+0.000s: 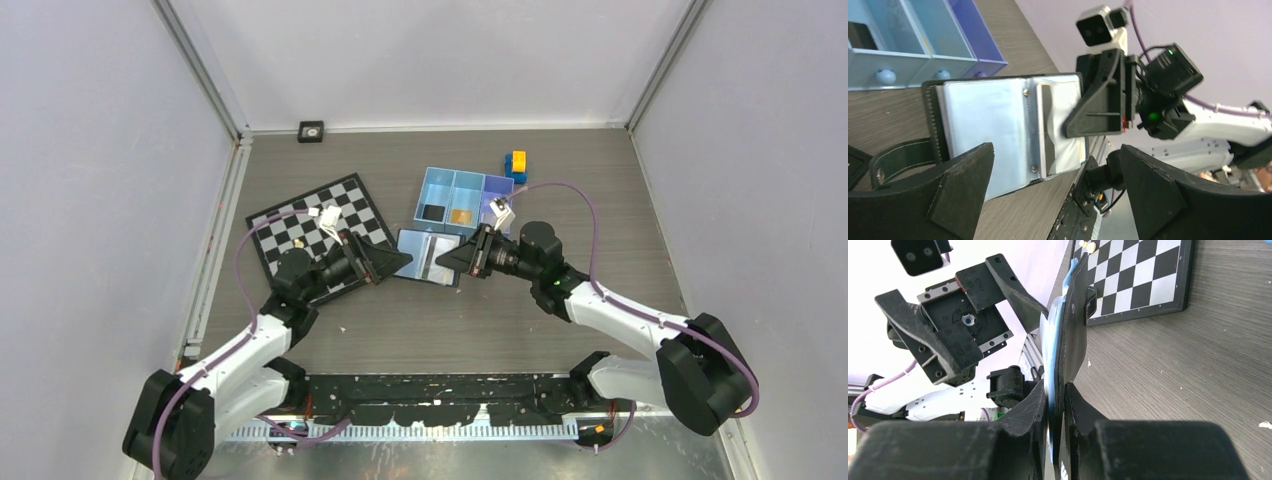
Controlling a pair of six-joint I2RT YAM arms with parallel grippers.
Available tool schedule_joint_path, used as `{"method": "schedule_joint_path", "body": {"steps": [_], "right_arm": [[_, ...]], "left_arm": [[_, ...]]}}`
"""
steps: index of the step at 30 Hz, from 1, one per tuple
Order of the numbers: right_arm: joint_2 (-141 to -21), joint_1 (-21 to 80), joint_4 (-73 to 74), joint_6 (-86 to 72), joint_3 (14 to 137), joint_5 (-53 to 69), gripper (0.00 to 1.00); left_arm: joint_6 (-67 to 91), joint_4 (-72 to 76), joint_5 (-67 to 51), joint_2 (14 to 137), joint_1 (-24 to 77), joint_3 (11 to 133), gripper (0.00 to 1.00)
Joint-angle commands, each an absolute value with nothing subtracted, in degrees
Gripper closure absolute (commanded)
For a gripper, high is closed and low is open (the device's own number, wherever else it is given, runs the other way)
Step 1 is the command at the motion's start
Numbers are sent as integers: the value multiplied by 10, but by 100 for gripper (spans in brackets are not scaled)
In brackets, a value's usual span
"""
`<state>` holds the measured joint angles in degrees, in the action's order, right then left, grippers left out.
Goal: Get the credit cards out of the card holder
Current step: Remove the credit card from the card holder.
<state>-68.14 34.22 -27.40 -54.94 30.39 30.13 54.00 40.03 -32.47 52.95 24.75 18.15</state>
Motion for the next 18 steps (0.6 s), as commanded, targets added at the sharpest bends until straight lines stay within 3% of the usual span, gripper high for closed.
{"method": "schedule_joint_path", "body": {"steps": [1,3,6,12,18], "right_arm": [[-651,339,-274,-525,305,275,100],[-648,337,-272,-524,304,271,100],[-642,335,-254,-521,307,246,99],[-628,334,-247,-506,289,167,100],[-609,328,-216,-451,285,175,100]], "left_arm": [[570,362,-277,563,249,230,0],[582,370,-288,600,249,267,1],[570,407,-326,660,249,312,15],[531,418,-318,692,251,317,17],[477,417,-276,667,302,262,20]]}}
